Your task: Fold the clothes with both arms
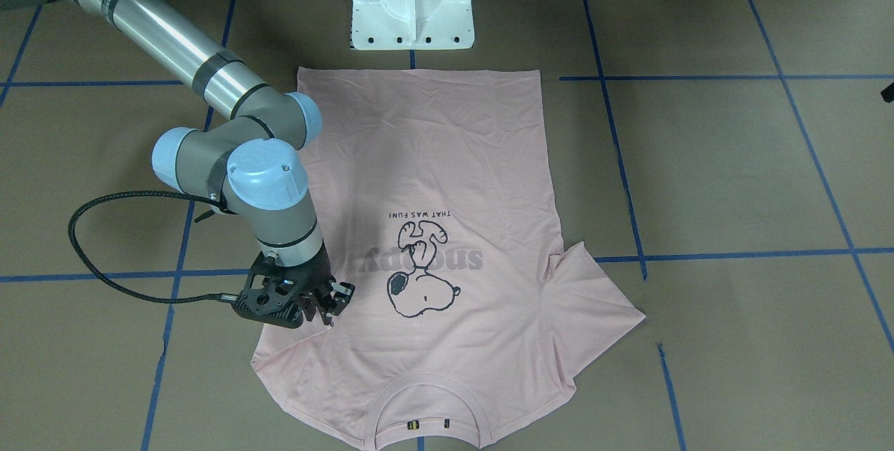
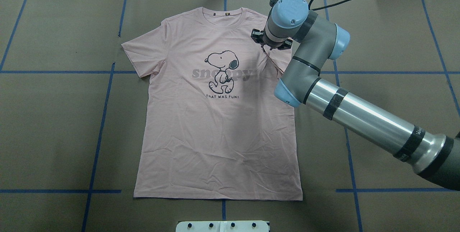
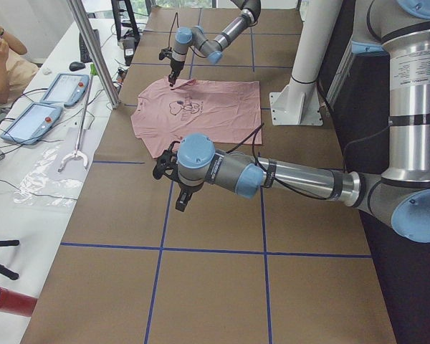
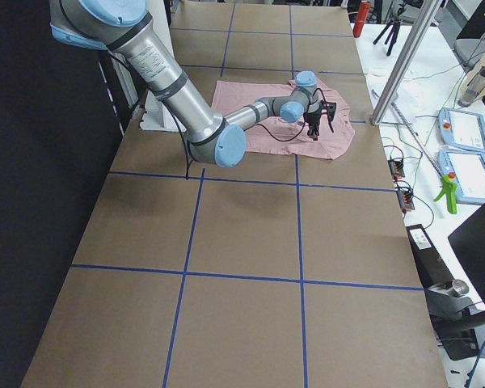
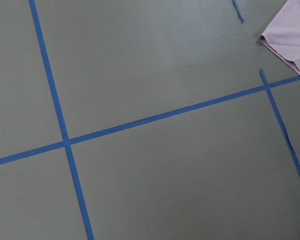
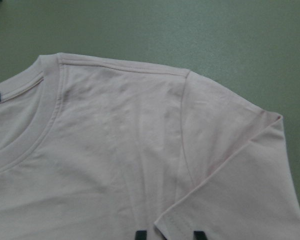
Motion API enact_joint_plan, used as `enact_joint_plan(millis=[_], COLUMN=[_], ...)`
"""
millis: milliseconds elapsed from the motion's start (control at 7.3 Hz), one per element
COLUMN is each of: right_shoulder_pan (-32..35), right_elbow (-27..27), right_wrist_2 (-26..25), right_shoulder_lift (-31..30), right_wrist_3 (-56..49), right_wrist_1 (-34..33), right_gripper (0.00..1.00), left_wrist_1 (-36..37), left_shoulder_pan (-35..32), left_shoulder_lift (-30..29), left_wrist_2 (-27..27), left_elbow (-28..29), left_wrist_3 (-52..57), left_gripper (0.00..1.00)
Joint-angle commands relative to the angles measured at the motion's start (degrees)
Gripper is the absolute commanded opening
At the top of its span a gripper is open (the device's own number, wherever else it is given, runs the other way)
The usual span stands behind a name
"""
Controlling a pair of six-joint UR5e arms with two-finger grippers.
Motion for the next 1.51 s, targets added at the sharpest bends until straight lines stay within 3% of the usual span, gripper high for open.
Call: enact_joint_plan(millis=[0,137,274,548,822,959,1233,1370], right_shoulder_pan=[0.03,1.60,3.88,9.58,14.43,16.28,17.52,17.53], right_elbow=[2.27,4.54,7.44,19.45,29.48,33.44,39.17,40.76], right_wrist_2=[0.02,2.55,8.06,17.47,24.43,26.63,27.53,27.36], right_shoulder_lift=[-0.01,-0.27,-1.14,-12.08,-24.30,-29.23,-36.28,-38.31], right_wrist_3=[-0.46,-1.16,-1.17,-1.61,-8.25,-9.59,-10.65,-10.66], right_wrist_1=[0.14,0.06,-0.47,-0.12,0.14,0.14,0.23,0.40], right_gripper=[1.00,1.00,1.00,1.00,1.00,1.00,1.00,1.00], left_wrist_1=[0.11,-0.06,0.20,0.28,0.02,-3.02,-17.57,-20.60], left_shoulder_pan=[0.13,1.09,4.58,11.70,20.22,22.86,28.67,30.78], left_shoulder_lift=[-0.17,-2.09,-8.02,-17.18,-27.54,-30.90,-34.96,-36.46], left_wrist_2=[0.04,0.56,0.65,3.53,8.35,12.04,20.48,21.99], left_elbow=[-1.23,0.26,2.88,7.02,15.51,20.09,30.46,33.72], left_wrist_3=[-0.20,-3.08,-7.28,-19.04,-33.71,-40.31,-55.51,-56.62], left_gripper=[1.00,0.99,0.99,0.99,0.99,0.99,0.99,0.97])
